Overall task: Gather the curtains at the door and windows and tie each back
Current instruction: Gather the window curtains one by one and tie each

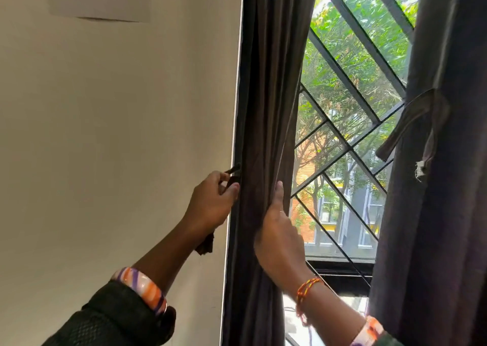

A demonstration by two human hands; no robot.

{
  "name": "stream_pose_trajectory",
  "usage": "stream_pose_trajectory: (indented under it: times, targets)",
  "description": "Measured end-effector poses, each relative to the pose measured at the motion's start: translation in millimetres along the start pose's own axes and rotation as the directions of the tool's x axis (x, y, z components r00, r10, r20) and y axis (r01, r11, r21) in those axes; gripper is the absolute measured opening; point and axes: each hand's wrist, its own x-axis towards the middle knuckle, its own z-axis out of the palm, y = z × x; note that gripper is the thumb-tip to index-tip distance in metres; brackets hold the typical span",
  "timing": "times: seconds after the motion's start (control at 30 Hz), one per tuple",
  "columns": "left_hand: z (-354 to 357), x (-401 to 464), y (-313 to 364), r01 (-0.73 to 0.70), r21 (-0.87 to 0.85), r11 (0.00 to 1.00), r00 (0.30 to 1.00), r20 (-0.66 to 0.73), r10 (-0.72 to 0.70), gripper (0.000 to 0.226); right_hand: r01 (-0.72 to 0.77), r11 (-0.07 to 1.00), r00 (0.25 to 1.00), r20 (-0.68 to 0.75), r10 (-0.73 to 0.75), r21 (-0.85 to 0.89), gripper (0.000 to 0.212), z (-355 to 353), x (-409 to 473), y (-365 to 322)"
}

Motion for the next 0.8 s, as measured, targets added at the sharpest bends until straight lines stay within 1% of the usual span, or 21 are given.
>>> stream_pose_trajectory:
  times: [0.07,0.1,0.13,0.17,0.2,0.23,0.33,0.37,0.4,0.43,0.47,0.5,0.53,0.57,0.6,0.63,0.67,0.7,0.73,0.77,0.8]
  targets:
    - [1,-9,20,0.043,-0.197,0.979,0.985,0.17,-0.009,0.022,0.049,0.999,0.999,0.024,-0.049,-0.02,0.099,7,-4,-5]
    - [2,-13,28,0.06,-0.232,0.971,0.968,0.251,0.0,0.026,0.078,0.997,0.997,0.033,-0.077,-0.03,0.098,10,-6,-7]
    - [3,-14,34,0.049,-0.192,0.98,0.956,0.293,0.009,0.031,0.111,0.993,0.993,0.033,-0.11,-0.042,0.095,13,-7,-11]
    - [4,-12,36,0.029,-0.135,0.99,0.958,0.288,0.011,0.039,0.15,0.986,0.988,0.045,-0.147,-0.067,0.088,14,-9,-16]
    - [6,-7,34,0.02,-0.076,0.997,0.971,0.238,-0.001,0.048,0.201,0.976,0.979,0.064,-0.195,-0.089,0.079,14,-12,-22]
    - [8,-3,33,0.045,-0.049,0.998,0.986,0.165,-0.036,0.05,0.248,0.966,0.966,0.088,-0.241,-0.071,0.074,13,-15,-26]
    - [2,7,28,0.135,-0.003,0.991,0.99,-0.047,-0.135,0.037,0.343,0.931,0.919,0.16,-0.36,0.121,0.08,8,-16,-29]
    - [-3,9,25,0.145,0.021,0.989,0.987,-0.071,-0.143,0.034,0.344,0.922,0.921,0.128,-0.369,0.179,0.076,5,-12,-26]
    - [-8,11,23,0.146,0.038,0.989,0.987,-0.074,-0.143,0.033,0.323,0.908,0.938,0.039,-0.345,0.268,0.064,-1,-5,-24]
    - [-16,12,20,0.144,0.046,0.989,0.988,-0.062,-0.141,0.032,0.278,0.876,0.96,-0.073,-0.272,0.395,0.046,-7,4,-20]
    - [-24,12,20,0.147,0.038,0.988,0.989,-0.024,-0.146,0.032,0.198,0.819,0.979,-0.154,-0.135,0.538,0.028,-12,18,-15]
    - [-32,11,19,0.151,0.017,0.988,0.988,0.041,-0.152,0.033,0.106,0.721,0.983,-0.181,0.027,0.684,0.018,-17,34,-9]
    - [-40,9,19,0.162,-0.027,0.986,0.98,0.12,-0.157,0.038,0.036,0.612,0.972,-0.17,0.162,0.79,0.016,-22,49,-3]
    - [-48,8,18,0.181,-0.084,0.98,0.967,0.198,-0.161,0.044,-0.019,0.542,0.961,-0.134,0.24,0.84,0.019,-26,61,2]
    - [-54,6,19,0.206,-0.138,0.969,0.948,0.272,-0.163,0.049,-0.074,0.506,0.963,-0.07,0.259,0.859,0.024,-31,69,4]
    - [-60,3,21,0.231,-0.187,0.955,0.928,0.339,-0.158,0.05,-0.133,0.477,0.976,0.032,0.214,0.869,0.028,-33,72,5]
    - [-65,1,22,0.257,-0.22,0.941,0.906,0.394,-0.155,0.048,-0.208,0.437,0.978,0.171,0.124,0.875,0.03,-36,70,3]
    - [-67,-1,25,0.276,-0.236,0.932,0.889,0.431,-0.154,0.045,-0.317,0.379,0.944,0.328,0.038,0.869,0.035,-37,67,-1]
    - [-69,-3,27,0.287,-0.24,0.927,0.878,0.453,-0.154,0.041,-0.435,0.328,0.883,0.469,-0.027,0.838,0.037,-40,62,-7]
    - [-70,-4,29,0.29,-0.24,0.926,0.873,0.462,-0.154,0.039,-0.521,0.29,0.82,0.565,-0.092,0.803,0.03,-43,56,-12]
    - [-70,-4,30,0.288,-0.231,0.929,0.87,0.469,-0.153,0.038,-0.557,0.257,0.785,0.601,-0.147,0.79,0.023,-43,51,-14]
